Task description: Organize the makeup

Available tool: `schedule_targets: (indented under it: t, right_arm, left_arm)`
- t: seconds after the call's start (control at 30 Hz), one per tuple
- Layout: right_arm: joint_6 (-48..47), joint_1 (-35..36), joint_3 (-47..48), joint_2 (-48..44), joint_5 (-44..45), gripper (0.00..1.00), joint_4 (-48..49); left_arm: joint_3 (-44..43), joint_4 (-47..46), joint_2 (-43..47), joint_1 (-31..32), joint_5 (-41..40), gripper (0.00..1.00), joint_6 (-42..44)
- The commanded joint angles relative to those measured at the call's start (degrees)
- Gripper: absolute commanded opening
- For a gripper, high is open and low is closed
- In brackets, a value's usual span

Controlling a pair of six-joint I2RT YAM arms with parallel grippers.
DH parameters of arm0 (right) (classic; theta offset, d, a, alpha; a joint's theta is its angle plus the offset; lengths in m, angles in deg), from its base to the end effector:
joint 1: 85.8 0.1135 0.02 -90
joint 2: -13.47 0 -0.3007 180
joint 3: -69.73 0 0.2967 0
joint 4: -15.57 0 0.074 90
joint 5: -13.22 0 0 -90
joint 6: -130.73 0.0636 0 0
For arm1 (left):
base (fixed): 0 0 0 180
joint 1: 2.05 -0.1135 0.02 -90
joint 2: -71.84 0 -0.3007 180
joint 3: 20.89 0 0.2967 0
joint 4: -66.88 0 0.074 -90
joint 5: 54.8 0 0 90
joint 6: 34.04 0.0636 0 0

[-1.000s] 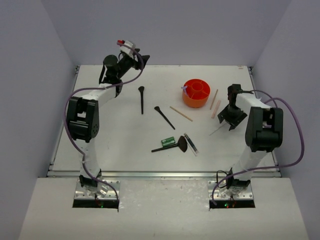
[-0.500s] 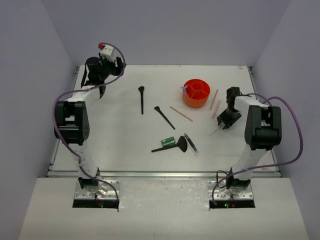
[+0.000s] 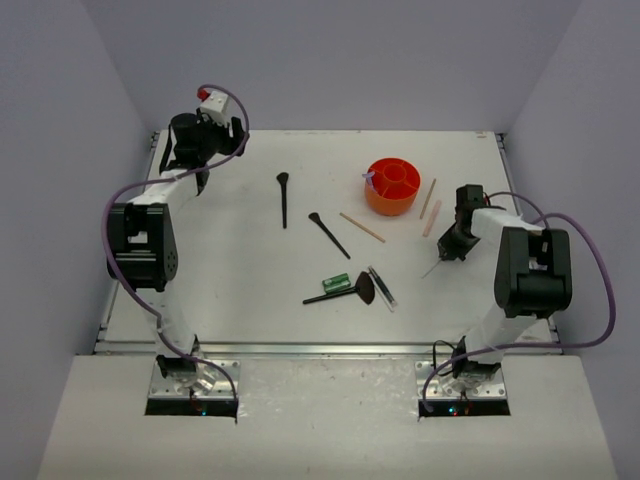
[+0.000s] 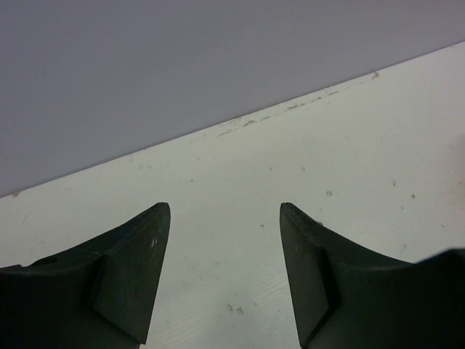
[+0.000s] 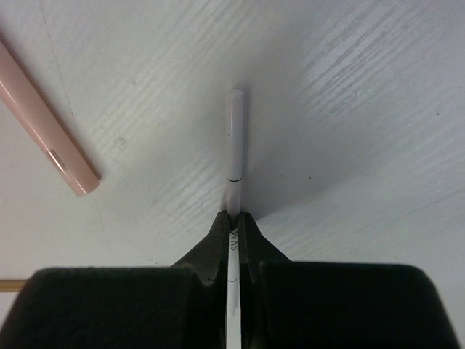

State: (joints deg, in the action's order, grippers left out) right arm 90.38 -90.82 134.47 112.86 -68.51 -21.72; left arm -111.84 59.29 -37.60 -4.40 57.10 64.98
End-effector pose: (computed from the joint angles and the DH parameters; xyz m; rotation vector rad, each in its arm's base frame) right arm 0.3534 -0.0402 0.1113 1.3124 2.4690 -0.0183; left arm 0.5326 -0.0019 0.2778 0.3764 1.7101 -0.1914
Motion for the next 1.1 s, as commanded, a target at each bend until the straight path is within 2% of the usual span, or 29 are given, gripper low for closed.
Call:
schedule_targets:
  t: [0.0,0.17,0.33,0.43,0.67,0.77,0.93,1.07]
  right_arm:
    - [-5.9,0.3,-3.4,-7.2,0.6,0.0,4.2]
    - [-12.8,0.3,-3.7,-15.1,2.4,0.0,7.5]
    - [-17.9,0.4,2.4,-21.0,3.7,0.0,9.6]
    - [-19.7,1.6,5.0,-21.8,1.6,0.0,14.6]
    - [-25.3,8.2,13.8,-14.4,-2.0,0.0,33.1]
    - [-26.2,9.8,18.7,-7.3,-1.8,0.0,38.2]
    - [-24.2,10.6,23.0,0.8,-2.9,0.0,40.1]
    - [-24.1,11.8,21.6,2.6,-1.6,0.0,39.9]
  left_arm:
    - [0.0,1.1,4.7,-0.2,1.0,0.6,1.4]
    - [1.4,3.9,5.6,-0.3,1.7,0.59,1.7]
    - [2.5,10.1,6.2,0.7,6.7,0.55,4.1]
    - [3.4,15.1,6.1,2.5,7.2,0.55,5.5]
    - [3.3,21.3,4.7,5.4,4.3,0.54,2.0]
    - [3.5,23.3,4.8,5.5,2.9,0.54,1.5]
    - [5.0,24.3,5.5,5.5,1.0,0.55,1.7]
    - [5.5,24.3,5.3,5.5,0.3,0.55,1.4]
